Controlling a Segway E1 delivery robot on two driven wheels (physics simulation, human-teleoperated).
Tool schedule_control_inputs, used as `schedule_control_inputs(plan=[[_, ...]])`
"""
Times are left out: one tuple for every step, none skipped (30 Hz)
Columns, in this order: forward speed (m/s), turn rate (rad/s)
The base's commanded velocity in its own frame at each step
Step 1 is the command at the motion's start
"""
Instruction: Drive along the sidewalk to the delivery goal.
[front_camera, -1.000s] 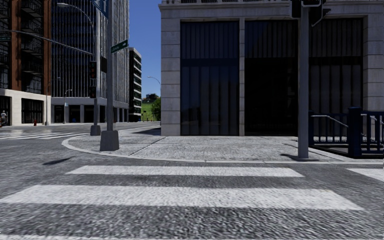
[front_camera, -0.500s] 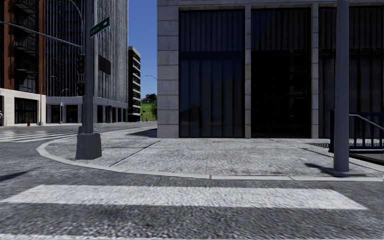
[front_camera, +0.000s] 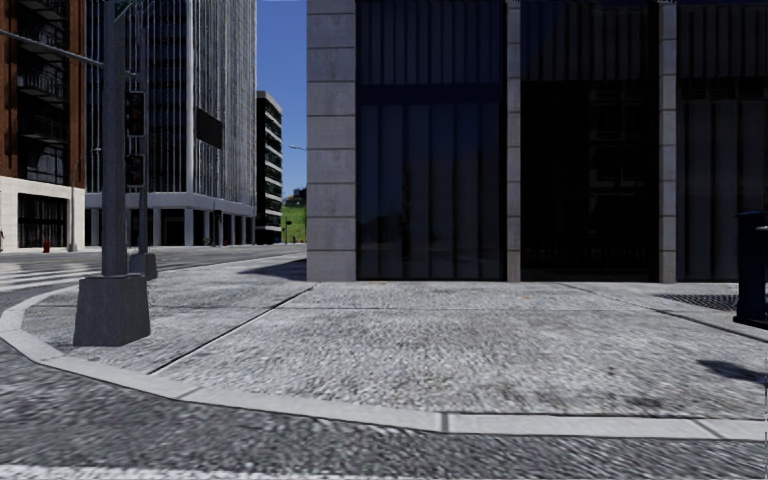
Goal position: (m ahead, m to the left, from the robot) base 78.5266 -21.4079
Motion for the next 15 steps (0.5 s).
schedule_control_inputs(plan=[[1.96,0.24],[1.96,0.26],[1.96,0.27],[1.96,0.27],[1.96,0.27],[1.96,0.28],[1.96,0.31],[1.92,0.32],[1.88,0.35],[1.88,0.35],[1.83,0.36],[1.79,0.37],[1.76,0.37],[1.72,0.37],[1.72,0.37]])
